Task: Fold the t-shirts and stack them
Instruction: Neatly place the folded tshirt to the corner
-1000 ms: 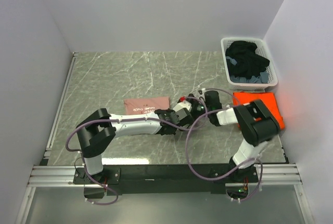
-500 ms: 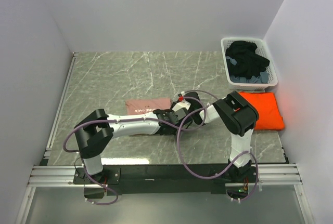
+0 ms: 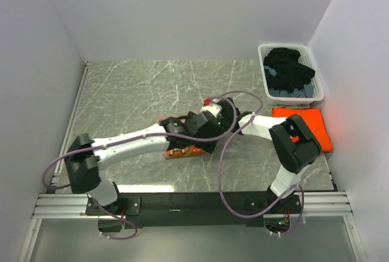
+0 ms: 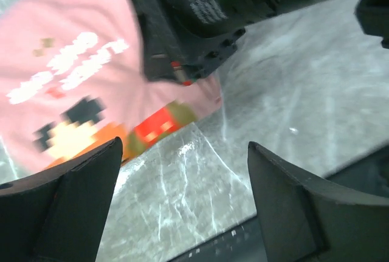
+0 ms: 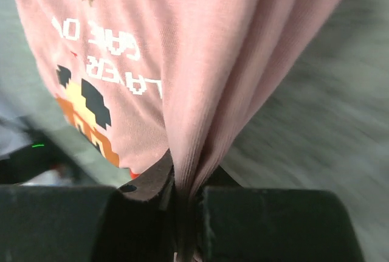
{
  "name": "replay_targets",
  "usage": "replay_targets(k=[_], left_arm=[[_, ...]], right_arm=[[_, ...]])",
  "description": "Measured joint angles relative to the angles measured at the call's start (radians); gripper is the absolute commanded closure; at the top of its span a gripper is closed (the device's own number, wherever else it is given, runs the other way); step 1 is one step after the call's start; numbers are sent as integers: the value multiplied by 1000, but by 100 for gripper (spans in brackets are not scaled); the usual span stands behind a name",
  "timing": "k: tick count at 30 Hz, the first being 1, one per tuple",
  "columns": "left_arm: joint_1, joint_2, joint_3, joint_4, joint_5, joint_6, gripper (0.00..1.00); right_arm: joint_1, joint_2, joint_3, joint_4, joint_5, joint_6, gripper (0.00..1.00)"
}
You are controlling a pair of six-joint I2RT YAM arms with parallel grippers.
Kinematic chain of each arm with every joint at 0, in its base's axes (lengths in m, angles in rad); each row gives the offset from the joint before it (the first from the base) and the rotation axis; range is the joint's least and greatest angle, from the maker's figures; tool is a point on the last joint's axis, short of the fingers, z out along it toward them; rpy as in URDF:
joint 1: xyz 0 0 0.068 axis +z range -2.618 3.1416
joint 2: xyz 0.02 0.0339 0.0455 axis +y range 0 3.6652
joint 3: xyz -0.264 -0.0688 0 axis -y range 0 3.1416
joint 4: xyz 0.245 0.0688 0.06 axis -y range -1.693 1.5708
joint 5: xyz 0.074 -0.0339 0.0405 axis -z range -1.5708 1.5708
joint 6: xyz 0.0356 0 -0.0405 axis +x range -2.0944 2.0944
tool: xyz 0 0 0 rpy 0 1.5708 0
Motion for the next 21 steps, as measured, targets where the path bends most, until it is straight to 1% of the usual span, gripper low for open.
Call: replay_targets(k=[2, 4, 5, 7, 10, 11, 14, 18, 21], left_arm=[[35, -50, 13, -16, 39, 26, 7], [109, -110, 14, -28, 81, 55, 4], [164, -135, 16, -37, 101, 68, 1], [284, -167, 24, -58, 128, 87, 1], [458, -174, 29, -71, 130, 101, 0], [497, -174, 25, -74, 128, 103, 1], [595, -193, -37, -64, 129, 102, 0], [700, -235, -175, -34, 138, 100, 0], [766, -232, -224, -34, 113, 95, 1]], right_arm=[[-6, -46, 27, -114, 71, -72, 100], [-17, -97, 61, -233, 159, -157, 100], [-23, -117, 79, -286, 205, -195, 100], [-35, -144, 109, -369, 283, -253, 100], [-57, -167, 154, -487, 422, -330, 100], [-66, -171, 166, -523, 470, -352, 100], [-95, -187, 181, -599, 590, -400, 100], [-151, -229, 181, -676, 742, -430, 100], [-183, -263, 187, -729, 856, -446, 100]])
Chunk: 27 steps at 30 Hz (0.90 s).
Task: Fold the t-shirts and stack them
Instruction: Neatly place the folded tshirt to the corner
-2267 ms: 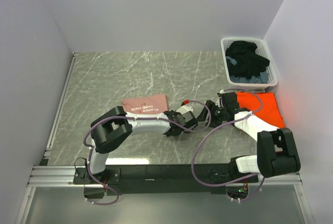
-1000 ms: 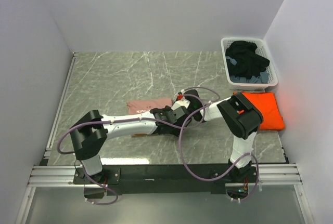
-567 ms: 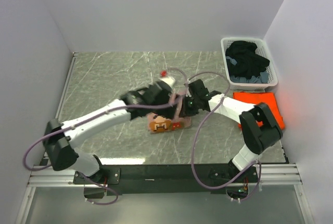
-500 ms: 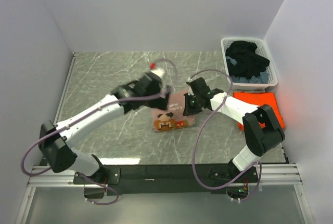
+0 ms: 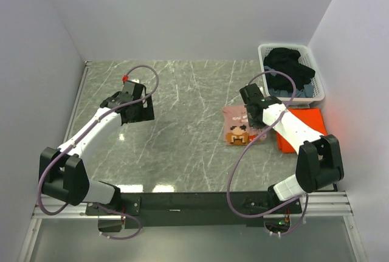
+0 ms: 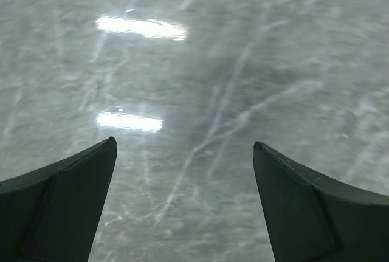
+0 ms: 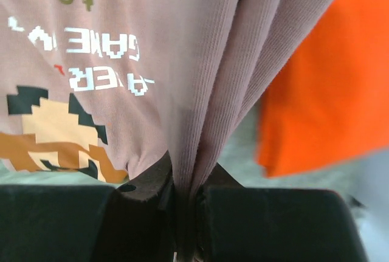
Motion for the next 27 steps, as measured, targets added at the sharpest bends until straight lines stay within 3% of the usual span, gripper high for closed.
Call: replay_targets(k=[12, 27], left_arm=[[62, 0, -13, 30, -18, -10, 0], [67, 0, -16, 35, -10, -10, 1]], right_arm=[[-81, -95, 1, -75, 228, -132, 100], [-222, -119, 178, -204, 249, -229, 100]])
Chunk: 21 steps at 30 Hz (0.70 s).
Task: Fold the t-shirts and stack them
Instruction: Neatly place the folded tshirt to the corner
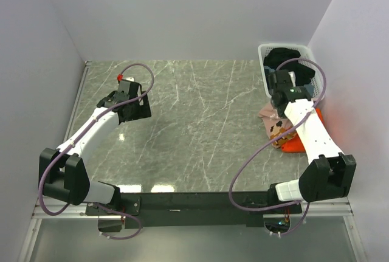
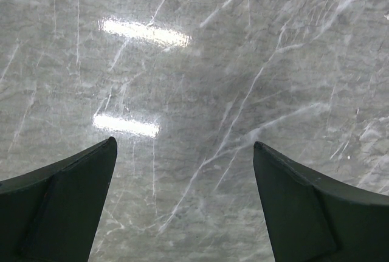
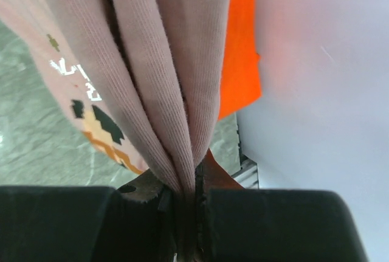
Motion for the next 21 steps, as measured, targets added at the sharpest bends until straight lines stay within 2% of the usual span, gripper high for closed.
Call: replay_targets(k=[3, 10, 21], left_arm=[[0, 0, -2, 6, 0, 0, 1], [1, 0, -3, 8, 0, 0, 1], [2, 0, -3, 10, 0, 0, 1]], right_arm=[[-68, 0, 8, 0, 0, -10, 100], [-142, 12, -20, 57, 38, -68, 100], [-259, 132, -65, 202, 72, -151, 100]])
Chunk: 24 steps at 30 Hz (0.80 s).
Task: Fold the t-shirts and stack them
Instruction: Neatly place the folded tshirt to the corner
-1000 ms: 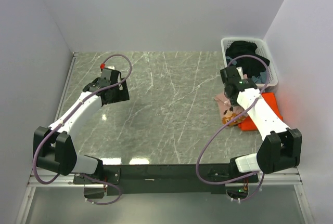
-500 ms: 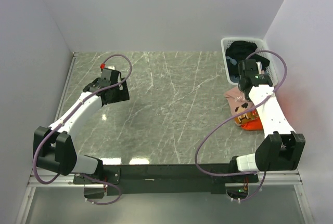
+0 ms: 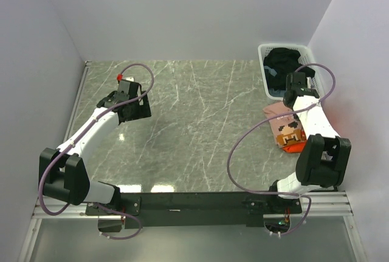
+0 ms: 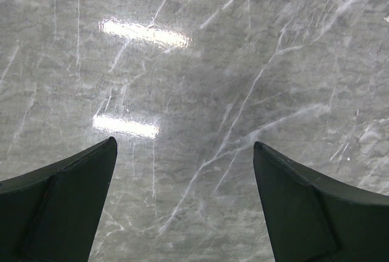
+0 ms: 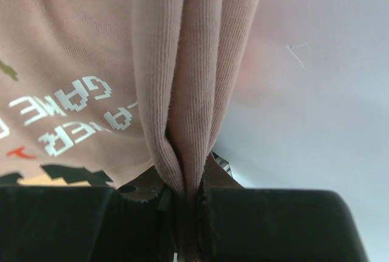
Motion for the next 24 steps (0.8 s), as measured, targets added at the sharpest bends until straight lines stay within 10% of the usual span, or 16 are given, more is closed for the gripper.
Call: replay_targets(k=[24], left_arm=[[1, 34, 0, 0, -8, 0, 1]], right_arm=[[-108, 159, -52, 161, 64, -59, 97]])
